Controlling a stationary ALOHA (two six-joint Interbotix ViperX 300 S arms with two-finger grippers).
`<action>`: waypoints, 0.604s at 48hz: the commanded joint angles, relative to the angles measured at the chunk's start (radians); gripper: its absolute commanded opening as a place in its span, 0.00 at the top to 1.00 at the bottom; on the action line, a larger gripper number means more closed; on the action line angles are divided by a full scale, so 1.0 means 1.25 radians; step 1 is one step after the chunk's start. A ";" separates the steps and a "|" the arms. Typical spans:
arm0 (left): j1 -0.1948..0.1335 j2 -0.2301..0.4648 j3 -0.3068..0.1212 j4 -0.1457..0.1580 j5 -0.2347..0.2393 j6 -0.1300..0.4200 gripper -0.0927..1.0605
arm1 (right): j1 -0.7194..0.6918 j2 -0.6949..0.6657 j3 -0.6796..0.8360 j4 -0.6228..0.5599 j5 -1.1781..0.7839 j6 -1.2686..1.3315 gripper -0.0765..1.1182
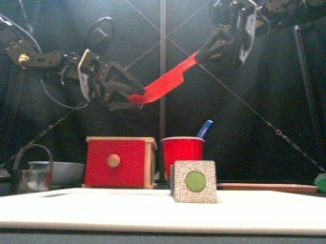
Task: Place sushi on board then cut the sushi with the knife then place the pieces on the plate
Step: Grasp knife edge with left hand
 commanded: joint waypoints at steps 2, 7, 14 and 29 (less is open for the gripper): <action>-0.004 0.012 -0.042 0.018 -0.009 0.000 0.07 | 0.002 -0.007 -0.009 0.000 -0.011 0.000 0.61; -0.011 0.015 -0.045 0.029 -0.009 -0.001 0.08 | 0.000 -0.006 -0.005 0.000 -0.012 0.000 0.61; -0.028 0.012 -0.040 0.032 -0.009 -0.001 0.16 | -0.002 -0.006 0.000 0.001 -0.015 0.000 0.61; -0.052 0.017 -0.028 0.056 -0.007 -0.002 0.36 | -0.002 -0.006 -0.002 0.001 -0.023 0.000 0.61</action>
